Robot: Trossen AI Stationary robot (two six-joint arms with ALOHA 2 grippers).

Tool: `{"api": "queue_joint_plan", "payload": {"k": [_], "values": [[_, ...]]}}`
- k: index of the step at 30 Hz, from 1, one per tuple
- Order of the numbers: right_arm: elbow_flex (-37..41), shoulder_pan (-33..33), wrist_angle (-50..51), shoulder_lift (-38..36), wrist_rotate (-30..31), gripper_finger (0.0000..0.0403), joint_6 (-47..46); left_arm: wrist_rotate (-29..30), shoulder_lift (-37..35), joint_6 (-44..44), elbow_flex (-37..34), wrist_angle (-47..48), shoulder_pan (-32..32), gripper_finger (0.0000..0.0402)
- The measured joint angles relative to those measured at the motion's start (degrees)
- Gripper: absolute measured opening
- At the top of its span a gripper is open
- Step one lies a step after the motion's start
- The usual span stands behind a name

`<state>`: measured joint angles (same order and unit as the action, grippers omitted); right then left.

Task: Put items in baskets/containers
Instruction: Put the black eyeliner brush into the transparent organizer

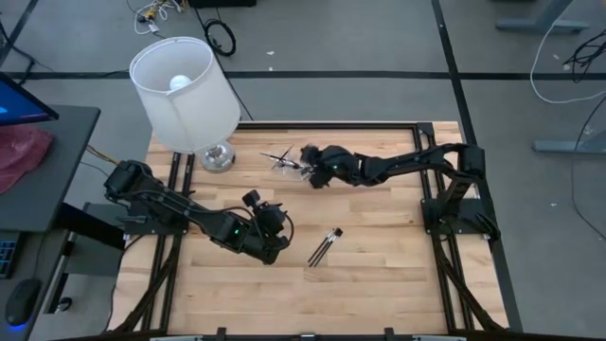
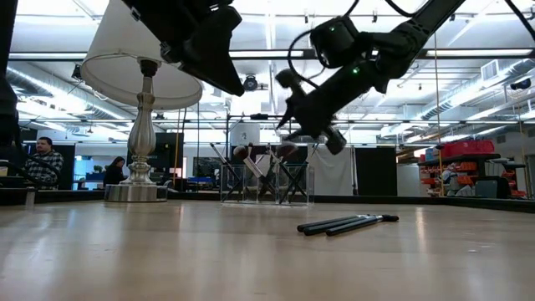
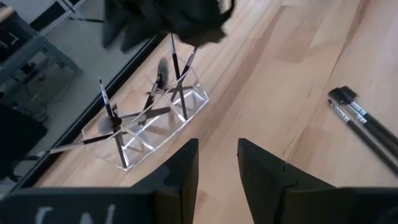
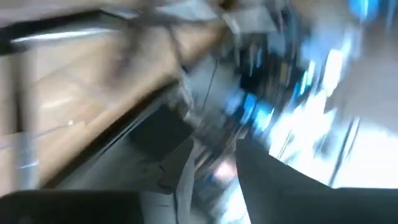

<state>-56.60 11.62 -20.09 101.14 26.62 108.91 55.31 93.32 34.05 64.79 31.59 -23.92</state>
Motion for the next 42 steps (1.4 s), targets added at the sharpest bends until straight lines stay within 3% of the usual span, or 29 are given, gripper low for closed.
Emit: {"api": "queue_joint_plan", "payload": {"k": [2,5,13,16,18,20,22,26,29,32,36,39,42], "values": [[0.0,-0.58,-1.25,-0.27,6.53,0.0124,-12.45,-0.02,0.0,1.61,0.0,0.01,0.0,0.0115],[0.0,-2.0,4.56,-2.51,14.73,0.0117,-27.65,-1.24,0.0,3.72,-0.01,-0.02,0.0,0.0115],[0.0,-7.92,22.56,-16.33,13.53,0.0094,-50.96,-12.07,0.02,10.4,-1.39,-0.53,-0.04,0.0115],[0.0,-10.28,30.66,-23.48,7.83,0.0093,-64.2,-12.08,0.02,10.74,-3.75,-2.84,-0.09,0.0115],[0.01,-11.63,36.29,-27.74,0.62,0.0093,-72.68,-12.1,0.02,10.75,-6.23,-6.51,-0.09,0.0115],[0.82,-13.18,38.85,-30.84,-5.16,0.0093,-80.75,-12.47,0.02,10.5,-9.25,-13.0,-0.09,0.0115],[4.1,-15.42,38.83,-33.23,-6.75,0.0093,-84.43,-13.24,0.05,10.38,-12.73,-21.9,-0.09,0.0115],[15.32,-20.8,32.3,-35.79,-8.61,0.0093,-87.41,-13.93,1.13,9.77,-18.22,-43.64,-0.13,0.0115],[25.11,-24.1,20.38,-35.8,-17.7,0.0093,-91.2,-16.66,5.53,6.37,-19.16,-58.15,-0.99,0.0115],[34.58,-26.57,0.58,-33.91,-27.96,0.0093,-94.39,-17.21,13.16,2.71,-15.59,-67.09,-1.87,0.0115],[42.89,-28.7,-18.75,-31.58,-30.23,0.0094,-95.52,-14.93,23.31,-1.82,-5.38,-66.3,-1.58,0.0115],[45.83,-28.77,-24.74,-30.73,-27.76,0.0094,-94.93,-11.06,27.76,-4.22,2.08,-59.82,-1.22,0.0115],[46.75,-28.63,-24.68,-30.72,-25.37,0.0094,-95.15,-5.51,29.73,-4.78,8.68,-48.13,-1.45,0.0115]]}}
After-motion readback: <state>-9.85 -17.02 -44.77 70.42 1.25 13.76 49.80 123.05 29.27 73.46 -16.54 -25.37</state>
